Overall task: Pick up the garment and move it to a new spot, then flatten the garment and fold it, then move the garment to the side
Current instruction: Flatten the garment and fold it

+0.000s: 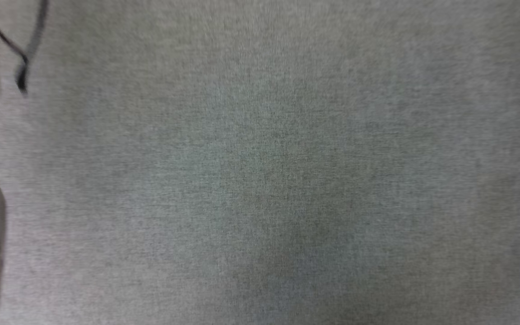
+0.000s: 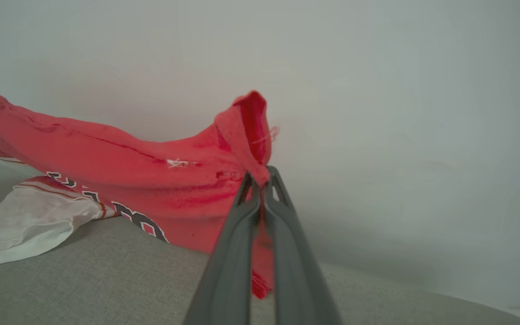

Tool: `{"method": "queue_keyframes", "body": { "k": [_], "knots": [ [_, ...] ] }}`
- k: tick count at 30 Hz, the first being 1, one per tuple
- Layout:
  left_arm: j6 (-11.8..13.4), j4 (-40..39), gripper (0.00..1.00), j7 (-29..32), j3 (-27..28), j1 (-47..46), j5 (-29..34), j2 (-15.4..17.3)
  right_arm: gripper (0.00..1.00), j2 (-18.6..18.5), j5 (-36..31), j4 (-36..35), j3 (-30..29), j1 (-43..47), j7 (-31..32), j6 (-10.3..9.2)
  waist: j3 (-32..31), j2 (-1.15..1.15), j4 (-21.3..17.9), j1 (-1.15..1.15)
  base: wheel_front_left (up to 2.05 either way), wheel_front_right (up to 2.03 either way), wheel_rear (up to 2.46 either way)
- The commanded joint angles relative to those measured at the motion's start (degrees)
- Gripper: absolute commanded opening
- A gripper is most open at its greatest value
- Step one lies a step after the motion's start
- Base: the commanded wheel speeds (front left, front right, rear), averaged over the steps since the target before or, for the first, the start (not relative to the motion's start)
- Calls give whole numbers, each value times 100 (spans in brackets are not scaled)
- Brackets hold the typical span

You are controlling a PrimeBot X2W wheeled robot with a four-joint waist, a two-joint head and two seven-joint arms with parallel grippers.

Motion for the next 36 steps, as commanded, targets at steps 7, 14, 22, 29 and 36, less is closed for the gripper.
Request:
{"method": "queue_keyframes", "body": {
  "k": [7, 14, 22, 29, 36],
  "knots": [
    [-157, -204, 0, -252, 186, 2182, -359, 77, 0, -158, 531, -291, 657, 1882, -560, -2, -1272, 0, 42, -1, 0, 0, 0],
    [173, -1008, 0, -269, 298, 4287, -562, 14, 0, -251, 750, -829, 835, 3633, -690, -2, -2214, 0, 70, -1, 0, 0, 0],
    [997, -3045, 0, 100, 463, 6911, -822, 180, 0, -412, 693, -1746, 359, 5694, -439, -2, -2996, 0, 128, -1, 0, 0, 0],
    [2305, -6025, 0, 956, 694, 9263, -858, 535, 0, -114, 121, -3576, -1001, 7895, 342, -2, -3422, 0, 132, -1, 0, 0, 0],
    [2785, -7322, 0, 1538, 659, 9796, -705, 820, 0, 317, -380, -5090, -1938, 8870, 1349, -2, -3386, 0, 113, -1, 0, 0, 0]
  ]
}}
